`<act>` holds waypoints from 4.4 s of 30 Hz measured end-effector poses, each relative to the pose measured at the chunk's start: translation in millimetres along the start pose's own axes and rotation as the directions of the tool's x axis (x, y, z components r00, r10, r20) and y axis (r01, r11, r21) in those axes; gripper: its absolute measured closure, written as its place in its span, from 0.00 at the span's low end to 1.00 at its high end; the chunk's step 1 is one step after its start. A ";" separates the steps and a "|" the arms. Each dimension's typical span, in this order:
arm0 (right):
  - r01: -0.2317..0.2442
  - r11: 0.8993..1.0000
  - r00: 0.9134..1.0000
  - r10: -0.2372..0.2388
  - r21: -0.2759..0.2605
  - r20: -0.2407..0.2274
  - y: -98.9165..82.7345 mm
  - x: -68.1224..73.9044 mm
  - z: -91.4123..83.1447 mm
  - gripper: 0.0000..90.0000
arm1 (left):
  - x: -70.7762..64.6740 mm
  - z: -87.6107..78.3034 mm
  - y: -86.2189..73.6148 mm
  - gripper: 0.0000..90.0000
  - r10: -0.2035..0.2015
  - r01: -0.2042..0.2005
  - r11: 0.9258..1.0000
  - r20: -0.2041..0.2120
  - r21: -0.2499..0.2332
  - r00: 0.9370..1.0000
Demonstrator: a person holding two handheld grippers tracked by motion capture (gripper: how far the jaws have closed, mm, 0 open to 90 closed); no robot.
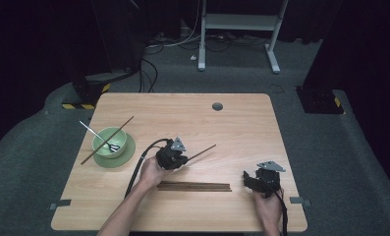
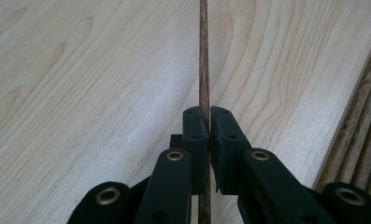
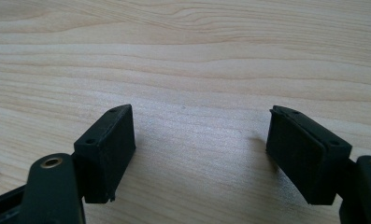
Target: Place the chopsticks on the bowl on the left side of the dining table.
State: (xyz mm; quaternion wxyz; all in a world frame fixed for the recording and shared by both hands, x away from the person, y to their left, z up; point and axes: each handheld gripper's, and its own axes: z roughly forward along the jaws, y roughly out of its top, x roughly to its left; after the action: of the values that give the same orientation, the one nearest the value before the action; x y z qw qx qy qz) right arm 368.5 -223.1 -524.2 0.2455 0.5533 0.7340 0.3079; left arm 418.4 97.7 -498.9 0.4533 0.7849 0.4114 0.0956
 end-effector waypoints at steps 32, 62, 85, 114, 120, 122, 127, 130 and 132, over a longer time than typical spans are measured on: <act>0.000 1.000 1.000 0.000 0.000 0.000 0.0 0.0 0.0 0.26 | 14.4 -51.4 -0.4 0.94 -0.035 0.033 0.998 -0.059 -0.044 0.998; 0.000 1.000 1.000 0.000 0.000 0.000 0.0 0.0 0.0 0.26 | 23.8 -84.4 0.1 0.94 -0.042 0.034 0.996 -0.104 -0.081 0.994; 0.000 1.000 1.000 0.000 0.000 0.000 0.0 0.0 0.0 0.26 | 37.5 -116.5 1.9 0.94 -0.098 0.082 0.987 -0.112 -0.140 0.989; 0.000 1.000 1.000 0.000 0.000 0.000 0.0 0.0 0.0 0.26 | 70.4 -167.6 -4.8 0.94 -0.163 0.122 0.971 -0.200 -0.205 0.966; 0.002 1.000 1.000 -0.002 -0.001 0.000 0.0 -0.1 0.0 0.26 | 76.1 -175.3 -7.8 0.94 -0.172 0.125 0.970 -0.225 -0.206 0.959; 0.000 1.000 1.000 0.000 0.000 0.000 0.0 0.0 0.0 0.26 | 78.2 -177.3 -8.7 0.94 -0.155 0.111 0.976 -0.240 -0.186 0.958; 0.000 1.000 1.000 0.000 0.001 0.000 0.0 0.0 0.0 0.26 | 81.9 -181.0 -9.0 0.94 -0.157 0.111 0.977 -0.261 -0.181 0.953; 0.000 1.000 1.000 0.000 0.000 0.000 0.0 0.0 0.0 0.26 | 85.0 -185.2 -8.0 0.94 -0.148 0.104 0.980 -0.274 -0.169 0.950; 0.000 1.000 1.000 0.000 0.000 0.000 0.0 0.0 0.0 0.26 | 87.0 -186.9 -7.1 0.94 -0.158 0.110 0.978 -0.280 -0.179 0.947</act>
State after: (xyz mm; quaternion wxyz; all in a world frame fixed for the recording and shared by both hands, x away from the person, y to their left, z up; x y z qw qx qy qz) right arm 368.5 -223.1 -524.2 0.2453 0.5533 0.7341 0.3078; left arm 372.6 281.6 -417.3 0.4547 0.6930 0.5174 0.2127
